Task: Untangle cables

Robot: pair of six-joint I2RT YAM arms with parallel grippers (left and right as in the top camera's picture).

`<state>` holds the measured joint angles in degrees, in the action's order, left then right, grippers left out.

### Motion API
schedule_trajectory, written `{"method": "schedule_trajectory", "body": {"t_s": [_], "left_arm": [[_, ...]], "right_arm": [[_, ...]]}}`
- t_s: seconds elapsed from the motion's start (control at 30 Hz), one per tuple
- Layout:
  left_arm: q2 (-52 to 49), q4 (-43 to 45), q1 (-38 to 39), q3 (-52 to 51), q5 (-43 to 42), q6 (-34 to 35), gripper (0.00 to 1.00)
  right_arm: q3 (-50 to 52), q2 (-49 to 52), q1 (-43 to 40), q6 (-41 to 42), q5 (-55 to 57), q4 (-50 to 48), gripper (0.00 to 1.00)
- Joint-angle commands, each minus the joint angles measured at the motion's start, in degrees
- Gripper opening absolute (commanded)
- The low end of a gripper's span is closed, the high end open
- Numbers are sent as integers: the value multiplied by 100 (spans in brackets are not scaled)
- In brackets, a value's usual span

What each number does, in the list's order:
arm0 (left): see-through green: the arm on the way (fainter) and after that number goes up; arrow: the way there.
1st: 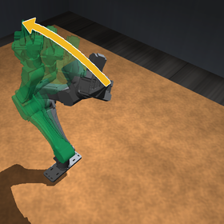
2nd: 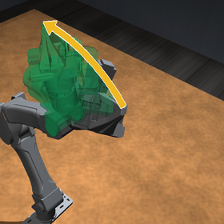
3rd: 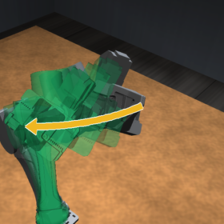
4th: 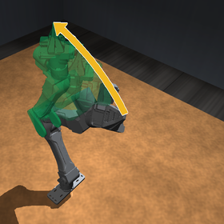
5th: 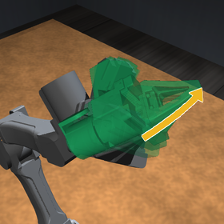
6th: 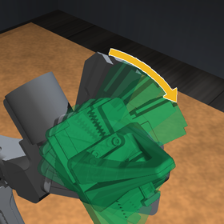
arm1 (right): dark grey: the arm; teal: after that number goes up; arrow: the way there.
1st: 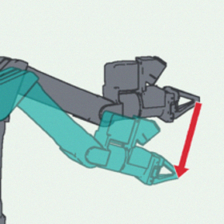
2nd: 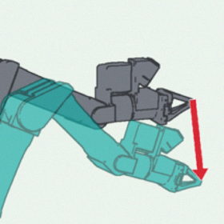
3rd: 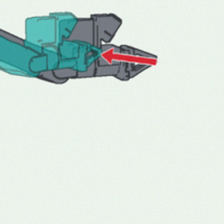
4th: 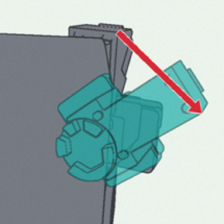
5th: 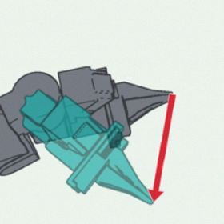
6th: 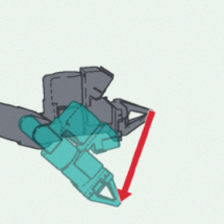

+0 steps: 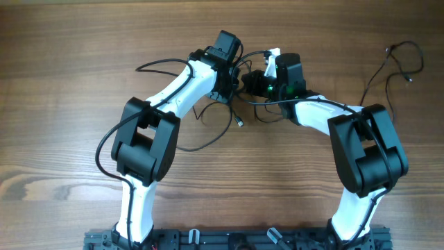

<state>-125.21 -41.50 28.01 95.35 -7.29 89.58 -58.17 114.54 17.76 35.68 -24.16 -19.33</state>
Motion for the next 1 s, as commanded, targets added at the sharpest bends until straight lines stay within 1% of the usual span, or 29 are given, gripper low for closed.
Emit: {"method": "schedule_trajectory", "body": {"t_s": [0.0,0.13,0.47,0.67,0.7,0.83,0.93,0.97], "left_arm": [[107,192,-52,-52,7,-931,4],[511,195,-76,-52,15,-1300,4],[1740,210,-387,-52,442,-1425,4],[2326,258,-763,-52,424,-1436,4],[2437,282,-852,-52,352,-1436,4],[2850,584,-1226,-52,-570,-1440,4],[3053,706,-1462,-52,-911,-1462,4],[3102,706,-1534,-52,-946,-1569,4]], "right_arm": [[-31,142,-4,-118,33,-4,4],[-31,142,-4,-120,33,2,4],[-31,142,-4,-120,35,55,4],[-31,142,-4,-120,35,50,4],[-31,142,-4,-120,35,50,4],[-31,142,-4,-118,37,50,4],[-31,142,-4,-120,35,52,4],[-31,142,-4,-120,37,50,4]]}}
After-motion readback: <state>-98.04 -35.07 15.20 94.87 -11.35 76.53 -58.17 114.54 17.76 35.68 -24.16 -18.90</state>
